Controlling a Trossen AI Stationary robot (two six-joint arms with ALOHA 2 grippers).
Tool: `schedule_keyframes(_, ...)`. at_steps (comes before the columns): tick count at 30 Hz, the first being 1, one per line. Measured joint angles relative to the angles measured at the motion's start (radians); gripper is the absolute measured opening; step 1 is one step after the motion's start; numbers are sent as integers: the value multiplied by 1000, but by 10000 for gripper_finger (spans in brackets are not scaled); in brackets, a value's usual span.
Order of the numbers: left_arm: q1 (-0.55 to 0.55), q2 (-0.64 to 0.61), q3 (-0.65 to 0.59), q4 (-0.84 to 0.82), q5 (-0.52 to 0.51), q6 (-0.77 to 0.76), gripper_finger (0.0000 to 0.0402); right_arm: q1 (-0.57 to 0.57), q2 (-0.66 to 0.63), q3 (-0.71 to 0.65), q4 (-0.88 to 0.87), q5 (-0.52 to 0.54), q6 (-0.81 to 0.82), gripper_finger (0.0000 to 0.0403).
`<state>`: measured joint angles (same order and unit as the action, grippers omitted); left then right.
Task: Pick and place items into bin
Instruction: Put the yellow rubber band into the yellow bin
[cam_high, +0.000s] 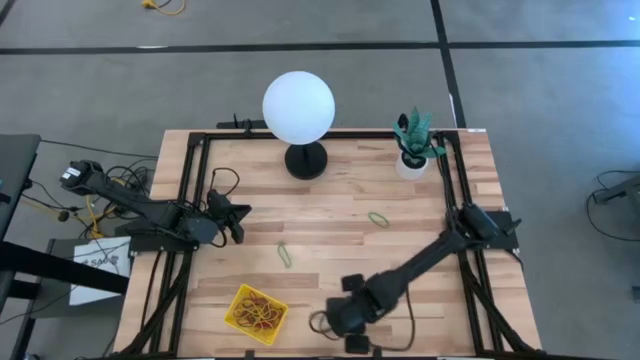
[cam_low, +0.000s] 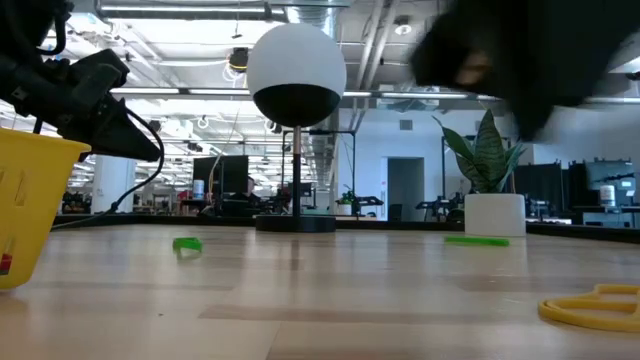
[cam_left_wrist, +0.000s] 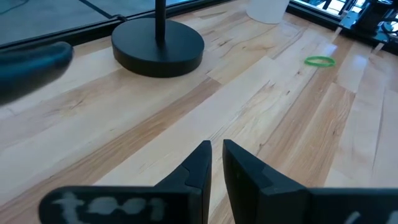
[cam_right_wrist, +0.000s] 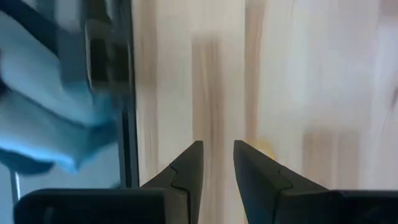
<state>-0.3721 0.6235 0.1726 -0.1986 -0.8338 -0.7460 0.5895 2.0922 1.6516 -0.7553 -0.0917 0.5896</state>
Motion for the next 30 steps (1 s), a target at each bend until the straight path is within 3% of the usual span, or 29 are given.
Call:
schedule_keyframes(6, 0, 0, 0, 2, 0, -6, 28, 54, 15, -1, -134, 8, 78, 82)
schedule_keyframes(30, 0, 0, 0, 6, 0, -10, 28, -1, 23, -125, -61, 12, 59, 82)
